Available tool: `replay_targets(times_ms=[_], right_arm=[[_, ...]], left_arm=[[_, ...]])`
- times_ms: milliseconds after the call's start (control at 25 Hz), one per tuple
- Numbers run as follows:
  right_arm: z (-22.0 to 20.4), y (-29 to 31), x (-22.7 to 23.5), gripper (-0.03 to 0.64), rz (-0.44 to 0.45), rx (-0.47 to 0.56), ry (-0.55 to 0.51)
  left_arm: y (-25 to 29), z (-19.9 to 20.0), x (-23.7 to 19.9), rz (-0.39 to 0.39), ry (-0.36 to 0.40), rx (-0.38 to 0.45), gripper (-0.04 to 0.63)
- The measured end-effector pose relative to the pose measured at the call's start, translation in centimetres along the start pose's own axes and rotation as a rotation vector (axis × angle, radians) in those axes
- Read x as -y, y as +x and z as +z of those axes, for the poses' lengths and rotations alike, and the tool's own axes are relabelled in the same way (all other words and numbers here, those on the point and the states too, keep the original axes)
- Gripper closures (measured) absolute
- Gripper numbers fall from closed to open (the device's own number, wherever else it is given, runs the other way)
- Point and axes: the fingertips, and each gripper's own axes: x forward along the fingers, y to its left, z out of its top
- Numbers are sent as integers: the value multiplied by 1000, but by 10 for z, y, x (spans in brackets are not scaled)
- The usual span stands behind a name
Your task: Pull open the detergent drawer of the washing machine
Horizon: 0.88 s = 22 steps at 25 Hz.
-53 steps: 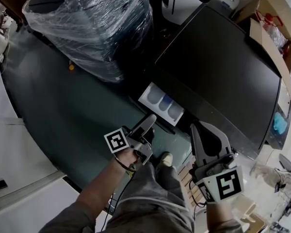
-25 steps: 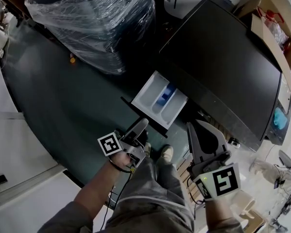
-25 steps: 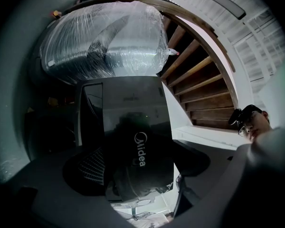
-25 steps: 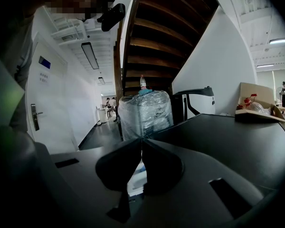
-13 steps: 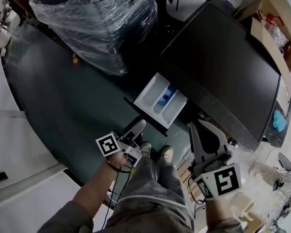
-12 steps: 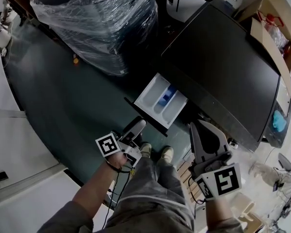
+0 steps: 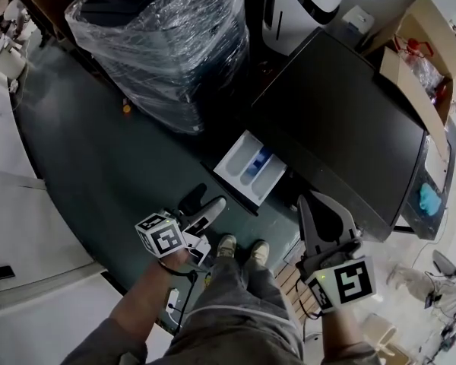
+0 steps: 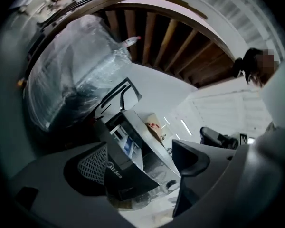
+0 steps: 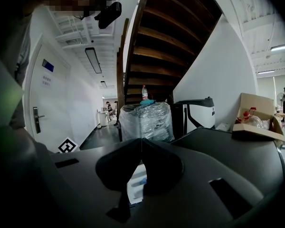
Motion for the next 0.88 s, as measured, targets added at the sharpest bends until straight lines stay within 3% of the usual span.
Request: replay_targets(times_ms=[520,880], right_arm=[[76,-44,4,586,-30,59,-82],[117,-75,9,586,-59,112,-87]], left_arm=[[-2,79,110,64,471,38,173],[-1,125,210,39,702,92,337]])
